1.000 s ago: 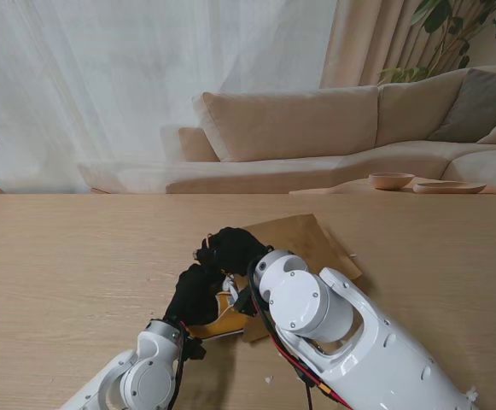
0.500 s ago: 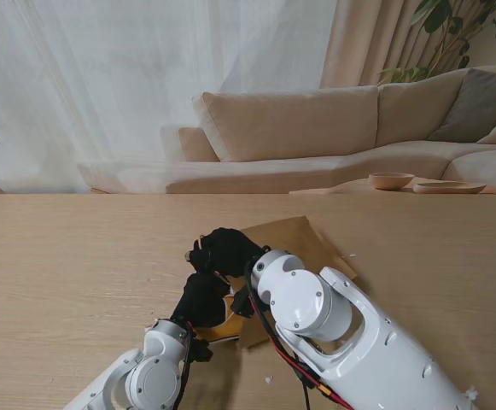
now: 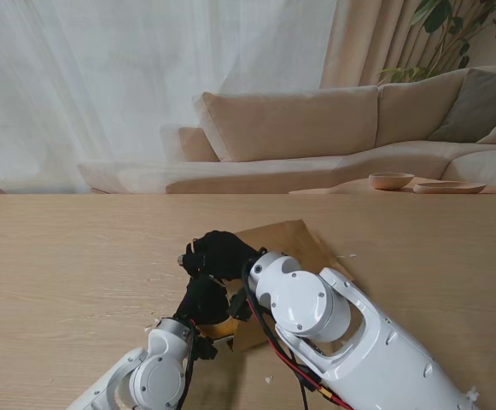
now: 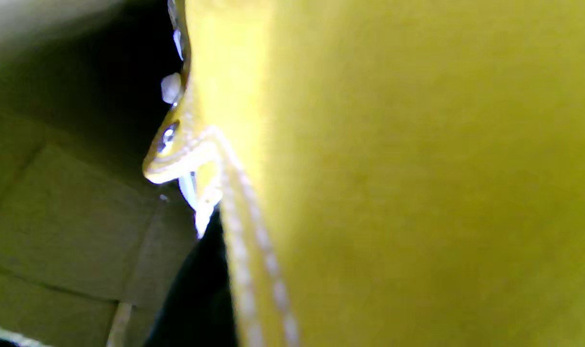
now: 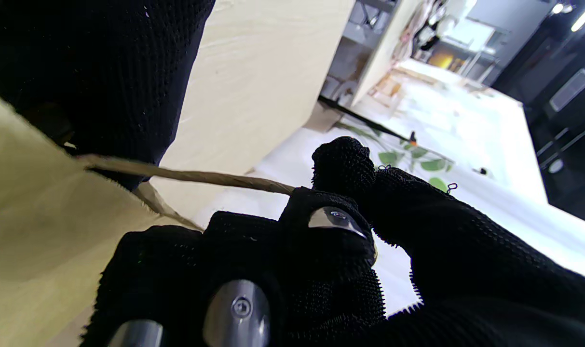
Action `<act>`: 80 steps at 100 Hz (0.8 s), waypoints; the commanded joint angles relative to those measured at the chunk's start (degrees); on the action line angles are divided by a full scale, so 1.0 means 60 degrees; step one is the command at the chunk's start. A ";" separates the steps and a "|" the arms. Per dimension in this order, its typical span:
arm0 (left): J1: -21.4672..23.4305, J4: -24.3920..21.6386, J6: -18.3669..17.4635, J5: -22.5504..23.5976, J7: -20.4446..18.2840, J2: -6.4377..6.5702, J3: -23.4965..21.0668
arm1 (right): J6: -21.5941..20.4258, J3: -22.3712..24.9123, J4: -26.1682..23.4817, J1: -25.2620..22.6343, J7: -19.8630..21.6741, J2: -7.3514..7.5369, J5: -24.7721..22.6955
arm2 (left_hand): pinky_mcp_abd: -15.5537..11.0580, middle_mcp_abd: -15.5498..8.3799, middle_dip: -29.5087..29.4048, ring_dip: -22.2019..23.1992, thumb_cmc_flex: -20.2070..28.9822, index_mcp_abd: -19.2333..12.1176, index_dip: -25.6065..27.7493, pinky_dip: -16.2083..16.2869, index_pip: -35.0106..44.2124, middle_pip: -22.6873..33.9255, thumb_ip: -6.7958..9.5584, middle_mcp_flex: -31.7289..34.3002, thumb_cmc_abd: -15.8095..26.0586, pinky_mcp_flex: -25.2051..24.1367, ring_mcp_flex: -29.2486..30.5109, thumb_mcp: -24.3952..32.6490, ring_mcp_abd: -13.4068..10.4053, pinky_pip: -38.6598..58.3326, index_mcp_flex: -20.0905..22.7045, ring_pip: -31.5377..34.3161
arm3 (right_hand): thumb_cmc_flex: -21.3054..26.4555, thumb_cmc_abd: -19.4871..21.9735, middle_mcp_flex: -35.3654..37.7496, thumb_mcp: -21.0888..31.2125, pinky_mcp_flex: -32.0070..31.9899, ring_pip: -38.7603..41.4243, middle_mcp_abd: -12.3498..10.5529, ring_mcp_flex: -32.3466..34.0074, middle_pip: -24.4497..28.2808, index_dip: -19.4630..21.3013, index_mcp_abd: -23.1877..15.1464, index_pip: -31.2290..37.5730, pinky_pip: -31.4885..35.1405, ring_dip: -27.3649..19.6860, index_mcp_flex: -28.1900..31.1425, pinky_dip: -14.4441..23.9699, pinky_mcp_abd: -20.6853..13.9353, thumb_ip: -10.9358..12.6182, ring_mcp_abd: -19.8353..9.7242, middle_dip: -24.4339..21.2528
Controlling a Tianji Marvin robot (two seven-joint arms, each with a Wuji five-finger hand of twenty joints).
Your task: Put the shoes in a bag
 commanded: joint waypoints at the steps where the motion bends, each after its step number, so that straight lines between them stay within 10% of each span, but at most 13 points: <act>1: -0.0029 -0.0460 0.0067 -0.0148 -0.0274 -0.0088 -0.0091 | 0.0023 -0.0040 -0.0130 -0.0060 0.0279 0.0018 -0.0218 | 0.0051 -0.0082 0.0677 0.0147 0.1002 -0.0647 0.0481 -0.0004 0.1652 0.1779 0.0266 0.1149 0.1531 0.0216 0.0133 0.1254 0.0121 0.1211 0.0336 0.0412 | 0.0062 -0.0108 0.0677 0.0225 0.0552 0.1102 -0.0657 0.0409 0.0543 0.0036 0.0577 0.0242 0.1926 0.0168 0.0544 0.0108 -0.1805 0.0491 0.0073 0.0088; 80: -0.0472 -0.0363 0.0770 -0.0759 -0.0362 -0.0270 0.0332 | -0.0611 -0.0071 -0.0018 -0.0241 0.0321 -0.0009 0.0438 | 0.0166 0.0075 0.0784 0.0221 0.1002 -0.0575 0.0511 -0.0286 0.1630 0.1812 0.0285 0.1369 0.1605 0.0201 0.0295 0.1198 0.0248 0.1763 0.0216 0.0443 | 0.0130 -0.0110 0.0679 0.0193 0.0544 0.1102 -0.0612 0.0408 0.0506 0.0112 0.0602 0.0189 0.1926 0.0148 0.0547 0.0000 -0.1817 0.0504 0.0115 0.0084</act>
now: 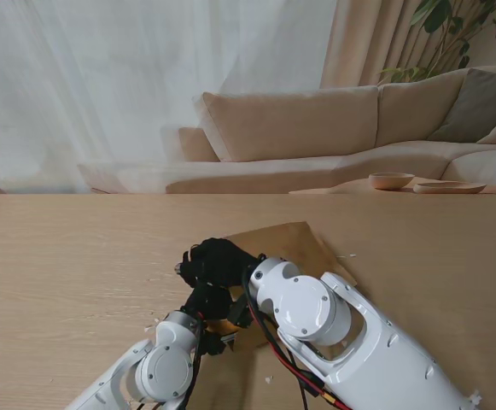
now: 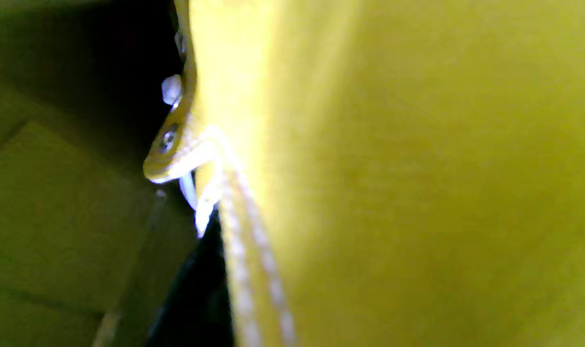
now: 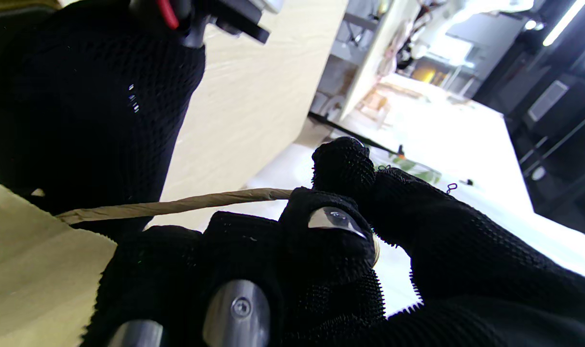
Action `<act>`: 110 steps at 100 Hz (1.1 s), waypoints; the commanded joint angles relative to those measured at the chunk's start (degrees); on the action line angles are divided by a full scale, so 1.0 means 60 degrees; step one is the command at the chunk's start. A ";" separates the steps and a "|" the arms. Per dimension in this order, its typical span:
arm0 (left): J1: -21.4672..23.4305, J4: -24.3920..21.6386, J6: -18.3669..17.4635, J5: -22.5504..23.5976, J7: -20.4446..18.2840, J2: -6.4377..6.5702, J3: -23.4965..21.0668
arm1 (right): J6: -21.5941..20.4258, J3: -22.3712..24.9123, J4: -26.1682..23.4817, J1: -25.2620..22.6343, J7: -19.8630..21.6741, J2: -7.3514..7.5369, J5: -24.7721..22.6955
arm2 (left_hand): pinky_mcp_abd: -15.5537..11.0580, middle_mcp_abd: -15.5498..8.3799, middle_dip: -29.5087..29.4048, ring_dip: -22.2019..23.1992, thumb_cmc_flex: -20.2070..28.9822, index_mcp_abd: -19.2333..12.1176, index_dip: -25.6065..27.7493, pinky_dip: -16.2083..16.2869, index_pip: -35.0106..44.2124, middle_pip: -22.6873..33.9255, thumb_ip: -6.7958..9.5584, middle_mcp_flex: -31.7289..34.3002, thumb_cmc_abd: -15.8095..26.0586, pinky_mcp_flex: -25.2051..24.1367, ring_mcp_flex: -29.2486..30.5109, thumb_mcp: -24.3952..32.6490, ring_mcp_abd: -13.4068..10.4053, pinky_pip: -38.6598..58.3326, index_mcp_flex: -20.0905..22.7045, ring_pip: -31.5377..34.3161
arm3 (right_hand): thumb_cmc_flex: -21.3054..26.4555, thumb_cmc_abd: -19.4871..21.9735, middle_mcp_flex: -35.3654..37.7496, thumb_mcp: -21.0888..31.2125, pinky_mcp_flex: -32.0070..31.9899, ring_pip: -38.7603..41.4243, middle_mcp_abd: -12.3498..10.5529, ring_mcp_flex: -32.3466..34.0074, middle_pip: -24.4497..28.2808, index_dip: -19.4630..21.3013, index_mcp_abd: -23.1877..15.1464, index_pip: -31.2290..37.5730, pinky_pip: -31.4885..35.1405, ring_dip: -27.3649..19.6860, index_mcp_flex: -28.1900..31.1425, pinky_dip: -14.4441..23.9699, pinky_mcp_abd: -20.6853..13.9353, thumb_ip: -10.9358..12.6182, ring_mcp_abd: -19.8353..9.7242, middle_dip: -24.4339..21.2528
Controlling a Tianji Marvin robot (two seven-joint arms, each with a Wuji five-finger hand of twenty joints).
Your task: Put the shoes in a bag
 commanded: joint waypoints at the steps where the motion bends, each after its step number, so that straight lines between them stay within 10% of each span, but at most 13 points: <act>1: -0.0123 -0.0140 0.0004 -0.0062 -0.0018 -0.0167 0.0037 | -0.0120 -0.0036 -0.0126 -0.0126 0.0108 -0.0109 0.0094 | 0.0064 -0.0457 0.0394 0.0215 0.1002 -0.0572 0.0510 0.0074 0.1628 0.0887 0.0285 0.0559 0.1603 0.0200 0.0275 0.1195 0.0108 0.1528 0.0236 0.0348 | 0.0125 -0.0106 0.0679 0.0190 0.0542 0.1101 -0.0611 0.0406 0.0502 0.0113 0.0603 0.0193 0.1924 0.0146 0.0552 0.0001 -0.1809 0.0503 0.0114 0.0070; 110: -0.0258 0.0164 -0.0394 0.0111 -0.0452 0.0012 -0.0297 | -0.0084 0.0790 -0.1262 -0.0233 0.3200 0.1052 -0.1543 | 0.0316 -0.0265 0.0343 0.0191 0.1002 -0.0570 0.0494 -0.0515 0.1527 0.0827 0.0254 0.1066 0.1412 0.0185 0.0781 0.1410 0.0454 0.2587 0.0566 0.0375 | -0.0193 -0.0150 0.0660 0.0086 0.0569 0.1086 -0.0926 0.0429 0.1284 0.0881 0.0468 -0.0147 0.1924 0.0469 0.1534 0.0027 -0.2121 0.1067 -0.0461 0.0603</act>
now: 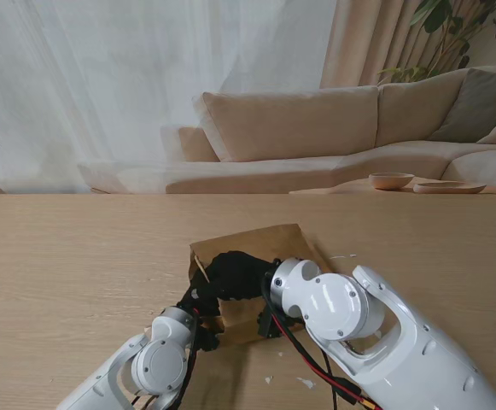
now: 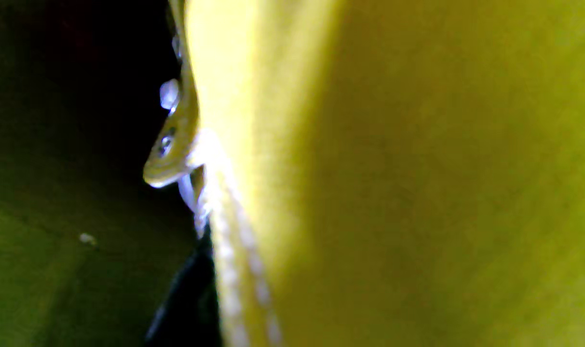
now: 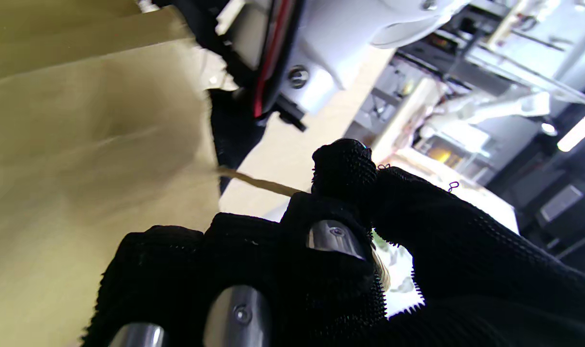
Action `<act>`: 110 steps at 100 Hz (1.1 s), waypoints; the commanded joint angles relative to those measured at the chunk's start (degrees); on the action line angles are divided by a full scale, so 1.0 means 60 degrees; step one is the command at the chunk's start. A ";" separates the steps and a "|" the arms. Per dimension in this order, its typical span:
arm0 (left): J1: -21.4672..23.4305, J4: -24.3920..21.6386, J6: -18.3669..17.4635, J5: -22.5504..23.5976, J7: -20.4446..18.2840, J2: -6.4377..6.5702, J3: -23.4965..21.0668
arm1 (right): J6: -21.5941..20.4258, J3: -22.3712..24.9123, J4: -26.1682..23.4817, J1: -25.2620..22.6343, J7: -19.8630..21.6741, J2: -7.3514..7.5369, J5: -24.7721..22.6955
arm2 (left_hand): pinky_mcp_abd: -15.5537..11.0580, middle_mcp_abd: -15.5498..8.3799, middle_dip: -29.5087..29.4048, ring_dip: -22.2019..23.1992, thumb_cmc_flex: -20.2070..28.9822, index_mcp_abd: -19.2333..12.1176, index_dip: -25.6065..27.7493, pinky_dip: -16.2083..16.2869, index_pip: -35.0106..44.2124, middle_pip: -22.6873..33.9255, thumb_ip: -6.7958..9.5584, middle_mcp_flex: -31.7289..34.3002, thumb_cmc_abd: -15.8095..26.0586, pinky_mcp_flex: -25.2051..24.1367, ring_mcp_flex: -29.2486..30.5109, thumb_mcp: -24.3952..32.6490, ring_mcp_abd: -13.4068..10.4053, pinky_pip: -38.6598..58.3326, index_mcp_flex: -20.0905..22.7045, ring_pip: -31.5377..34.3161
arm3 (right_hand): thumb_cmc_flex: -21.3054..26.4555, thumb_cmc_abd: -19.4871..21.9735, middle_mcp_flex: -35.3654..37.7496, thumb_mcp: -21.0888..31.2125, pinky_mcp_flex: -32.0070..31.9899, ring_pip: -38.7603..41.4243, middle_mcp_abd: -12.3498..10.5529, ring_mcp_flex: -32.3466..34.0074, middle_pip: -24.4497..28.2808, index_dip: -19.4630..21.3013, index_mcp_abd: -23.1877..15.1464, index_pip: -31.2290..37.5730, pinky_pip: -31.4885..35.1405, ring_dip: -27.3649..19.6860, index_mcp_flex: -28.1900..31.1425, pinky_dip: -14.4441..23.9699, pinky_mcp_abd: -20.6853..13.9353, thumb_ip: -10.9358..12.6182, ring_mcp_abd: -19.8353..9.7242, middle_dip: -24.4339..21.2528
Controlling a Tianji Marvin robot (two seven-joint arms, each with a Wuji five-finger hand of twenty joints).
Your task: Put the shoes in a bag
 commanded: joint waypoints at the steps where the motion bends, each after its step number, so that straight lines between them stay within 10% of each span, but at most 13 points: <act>1: -0.0055 -0.0234 -0.0087 -0.0099 -0.0111 -0.0041 -0.0100 | 0.0091 0.0047 -0.0119 0.0030 0.0343 0.0083 0.0091 | 0.0175 -0.0352 0.0225 0.0185 0.1002 -0.0564 0.0496 0.0118 0.1524 0.0779 0.0254 0.0634 0.1415 0.0186 0.0432 0.1409 0.0327 0.1862 0.0564 0.0378 | -0.0192 -0.0051 0.0552 0.0105 0.0489 0.1039 -0.0951 0.0348 0.0874 0.0296 0.0470 0.0056 0.1915 0.0236 0.1199 0.0036 -0.2009 0.0734 -0.0393 0.0192; 91: -0.0169 -0.0168 -0.0092 -0.0319 0.0057 -0.0117 -0.0291 | -0.1009 0.0114 -0.0372 0.0027 0.1250 0.0321 0.0512 | 0.0311 -0.0178 0.0338 0.0178 0.1002 -0.0505 0.0561 -0.0215 0.1474 0.0663 0.0270 0.0864 0.1490 0.0138 0.0584 0.1328 0.0488 0.2334 0.0436 0.0430 | -0.0225 -0.0024 0.0548 0.0117 0.0489 0.1023 -0.1186 0.0355 0.1011 0.0827 0.0591 -0.0017 0.1915 0.0364 0.1458 0.0224 -0.1849 0.1103 -0.0450 0.0226; 110: -0.0004 -0.0448 -0.0039 -0.0528 -0.0249 -0.0041 -0.0475 | -0.0468 0.0087 -0.0619 -0.0112 0.1113 0.0346 -0.0548 | 0.0331 -0.0137 0.0357 0.0174 0.1002 -0.0392 0.0514 -0.0272 0.1443 0.0641 0.0270 0.0879 0.1494 0.0127 0.0600 0.1340 0.0518 0.2386 0.0393 0.0434 | -0.0219 -0.0014 0.0548 0.0080 0.0491 0.1018 -0.1181 0.0356 0.1011 0.0848 0.0558 -0.0034 0.1915 0.0363 0.1444 0.0180 -0.1906 0.1111 -0.0456 0.0221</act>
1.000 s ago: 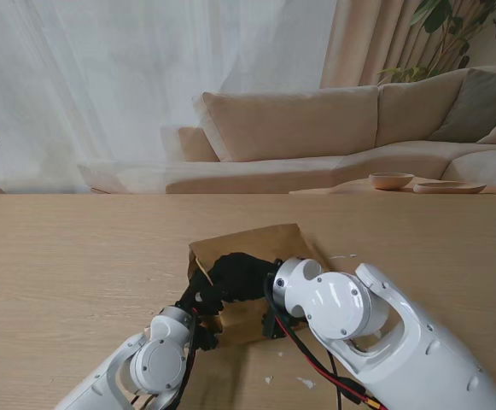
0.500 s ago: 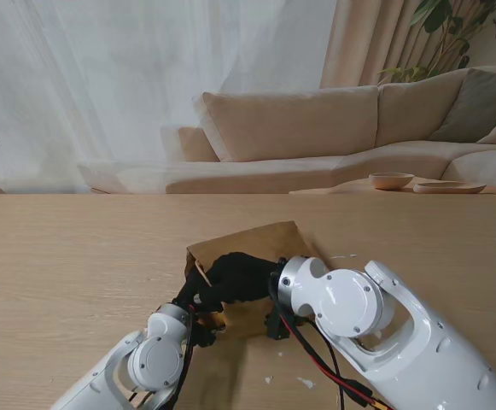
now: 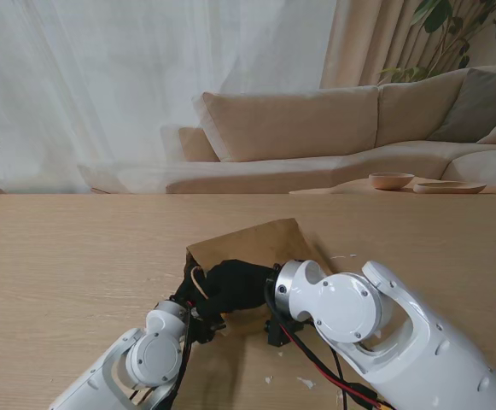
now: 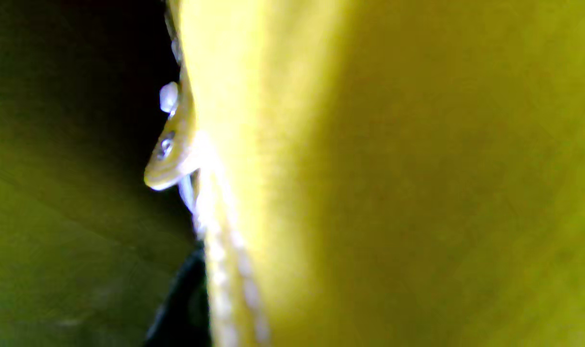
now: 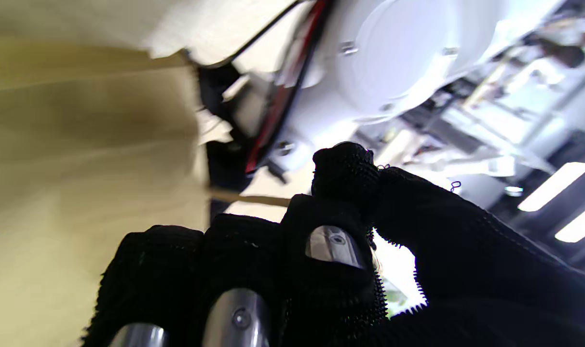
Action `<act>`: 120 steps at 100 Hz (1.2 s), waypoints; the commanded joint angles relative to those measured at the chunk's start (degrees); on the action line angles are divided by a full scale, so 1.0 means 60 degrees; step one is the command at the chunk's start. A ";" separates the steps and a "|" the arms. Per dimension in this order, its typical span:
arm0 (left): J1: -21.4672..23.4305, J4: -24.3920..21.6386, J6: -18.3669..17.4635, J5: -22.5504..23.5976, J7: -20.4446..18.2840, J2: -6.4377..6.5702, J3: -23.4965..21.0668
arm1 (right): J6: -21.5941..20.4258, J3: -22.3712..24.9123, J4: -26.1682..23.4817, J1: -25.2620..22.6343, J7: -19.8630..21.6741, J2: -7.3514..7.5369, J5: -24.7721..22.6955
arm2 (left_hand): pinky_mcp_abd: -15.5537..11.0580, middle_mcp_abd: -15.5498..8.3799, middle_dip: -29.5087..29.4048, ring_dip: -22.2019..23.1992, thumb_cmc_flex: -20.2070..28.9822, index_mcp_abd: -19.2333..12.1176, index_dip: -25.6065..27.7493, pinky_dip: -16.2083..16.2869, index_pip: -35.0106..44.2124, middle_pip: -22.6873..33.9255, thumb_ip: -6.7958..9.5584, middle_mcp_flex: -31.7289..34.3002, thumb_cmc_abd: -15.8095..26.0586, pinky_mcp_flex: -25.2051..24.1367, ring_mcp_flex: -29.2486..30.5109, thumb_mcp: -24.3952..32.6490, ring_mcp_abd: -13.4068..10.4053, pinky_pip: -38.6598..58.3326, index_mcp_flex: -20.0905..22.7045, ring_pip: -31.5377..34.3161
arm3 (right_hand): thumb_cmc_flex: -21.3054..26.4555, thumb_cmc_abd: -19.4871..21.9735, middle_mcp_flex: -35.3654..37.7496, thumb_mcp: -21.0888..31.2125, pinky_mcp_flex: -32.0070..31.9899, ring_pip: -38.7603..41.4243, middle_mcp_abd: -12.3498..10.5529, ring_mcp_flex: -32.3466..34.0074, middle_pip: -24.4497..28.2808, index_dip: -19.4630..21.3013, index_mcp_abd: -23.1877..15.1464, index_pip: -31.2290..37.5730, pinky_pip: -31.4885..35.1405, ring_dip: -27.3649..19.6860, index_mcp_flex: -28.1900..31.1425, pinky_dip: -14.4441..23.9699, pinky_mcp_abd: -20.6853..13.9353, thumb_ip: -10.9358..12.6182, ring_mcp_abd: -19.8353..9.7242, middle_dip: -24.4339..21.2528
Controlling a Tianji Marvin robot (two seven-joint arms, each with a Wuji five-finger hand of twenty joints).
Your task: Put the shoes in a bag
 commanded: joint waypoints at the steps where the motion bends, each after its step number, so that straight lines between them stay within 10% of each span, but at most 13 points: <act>1: 0.0038 -0.0430 -0.0034 -0.0091 -0.0198 -0.0015 -0.0117 | 0.0448 -0.0011 -0.0164 -0.0190 -0.0099 -0.0047 -0.0223 | 0.0173 -0.0344 0.0220 0.0174 0.1002 -0.0451 0.0513 0.0182 0.1445 0.0607 0.0270 0.0452 0.1496 0.0143 0.0461 0.1338 0.0251 0.1803 0.0396 0.0436 | -0.0134 0.0016 0.0461 0.0084 0.0481 0.0976 -0.1178 0.0343 0.0865 0.0197 0.0558 0.0103 0.1906 0.0141 0.1230 0.0173 -0.1903 0.0723 -0.0445 0.0094; 79: -0.0382 -0.0031 0.0121 -0.0029 0.0486 -0.0312 0.0760 | -0.0483 -0.0981 0.0896 0.0733 -0.0784 -0.0466 0.2043 | 0.0250 -0.0200 0.0210 0.0194 0.1002 -0.0506 0.0420 0.0124 0.1420 0.0562 0.0281 0.0597 0.1482 0.0133 0.0622 0.1298 0.0348 0.2180 0.0411 0.0504 | -0.0119 0.0116 0.0466 0.0091 0.0475 0.0995 -0.1102 0.0338 0.0808 0.0223 0.0568 0.0056 0.1906 0.0120 0.1161 0.0184 -0.1825 0.0615 -0.0305 0.0028; 120: -0.0688 0.0179 -0.0062 0.0151 -0.0343 -0.0111 0.1188 | -0.1103 -0.1281 0.1497 0.1300 -0.0261 -0.0407 0.2450 | 0.0311 -0.0198 0.0150 0.0118 0.1002 -0.0554 0.0217 0.0038 0.1324 0.0531 0.0299 0.0652 0.1396 0.0113 0.0706 0.1298 0.0391 0.2325 0.0552 0.0474 | -0.0257 0.0080 0.0466 0.0052 0.0476 0.1011 -0.1010 0.0335 0.0902 0.0248 0.0276 0.0093 0.1906 0.0106 0.1210 0.0123 -0.1884 0.0746 -0.0279 0.0064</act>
